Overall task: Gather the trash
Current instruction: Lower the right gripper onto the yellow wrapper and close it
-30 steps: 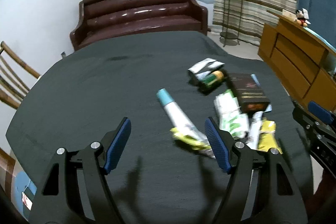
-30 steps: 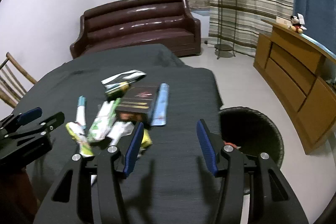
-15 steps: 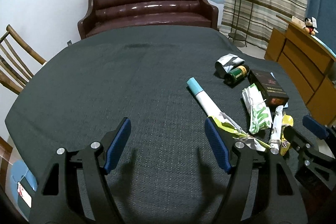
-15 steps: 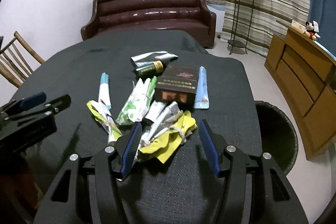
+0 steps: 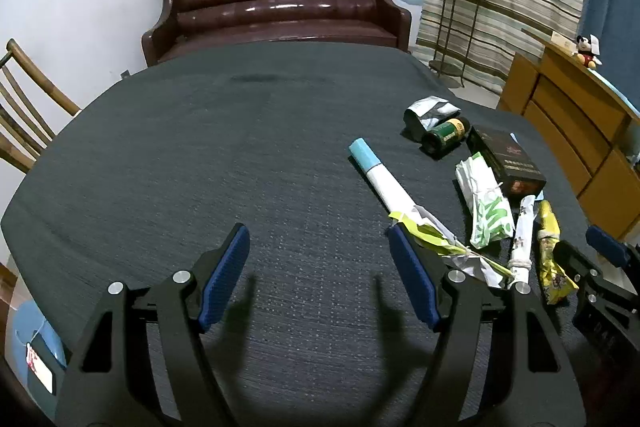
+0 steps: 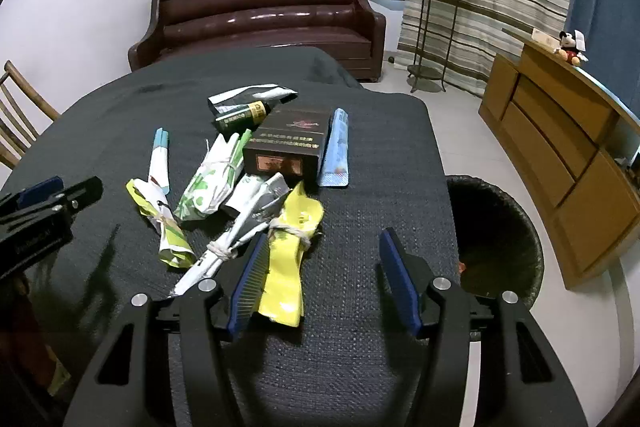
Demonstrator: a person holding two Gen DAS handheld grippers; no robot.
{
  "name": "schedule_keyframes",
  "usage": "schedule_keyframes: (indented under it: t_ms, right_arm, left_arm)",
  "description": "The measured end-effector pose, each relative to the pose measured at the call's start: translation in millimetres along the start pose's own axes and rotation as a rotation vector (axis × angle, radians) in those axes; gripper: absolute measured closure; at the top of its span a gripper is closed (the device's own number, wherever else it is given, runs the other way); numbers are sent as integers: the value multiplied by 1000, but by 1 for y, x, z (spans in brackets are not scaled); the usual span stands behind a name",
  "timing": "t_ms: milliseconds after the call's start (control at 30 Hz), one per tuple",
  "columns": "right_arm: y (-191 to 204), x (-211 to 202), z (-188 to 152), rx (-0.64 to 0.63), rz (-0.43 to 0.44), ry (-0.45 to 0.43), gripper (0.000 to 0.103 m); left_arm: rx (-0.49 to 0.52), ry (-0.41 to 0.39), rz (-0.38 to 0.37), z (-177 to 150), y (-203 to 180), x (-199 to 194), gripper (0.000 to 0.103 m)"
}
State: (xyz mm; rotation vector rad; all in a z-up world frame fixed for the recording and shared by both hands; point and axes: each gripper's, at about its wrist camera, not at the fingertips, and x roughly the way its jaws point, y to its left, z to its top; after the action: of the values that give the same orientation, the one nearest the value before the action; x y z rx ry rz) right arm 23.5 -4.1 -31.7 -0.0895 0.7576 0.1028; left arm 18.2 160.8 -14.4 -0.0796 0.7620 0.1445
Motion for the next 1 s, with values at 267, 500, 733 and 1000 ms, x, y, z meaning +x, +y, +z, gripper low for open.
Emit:
schedule_keyframes:
  t_ms: [267, 500, 733, 1000]
  right_arm:
    - [10, 5, 4, -18, 22, 5, 46]
    - [11, 12, 3, -19, 17, 39, 46]
    - [-1, 13, 5, 1, -4, 48, 46]
    - [1, 18, 5, -29, 17, 61, 57]
  left_arm:
    - [4, 8, -9, -1, -4, 0, 32]
    - [7, 15, -17, -1, -7, 2, 32]
    - [11, 18, -23, -2, -10, 3, 32]
    - [21, 31, -37, -3, -22, 5, 32]
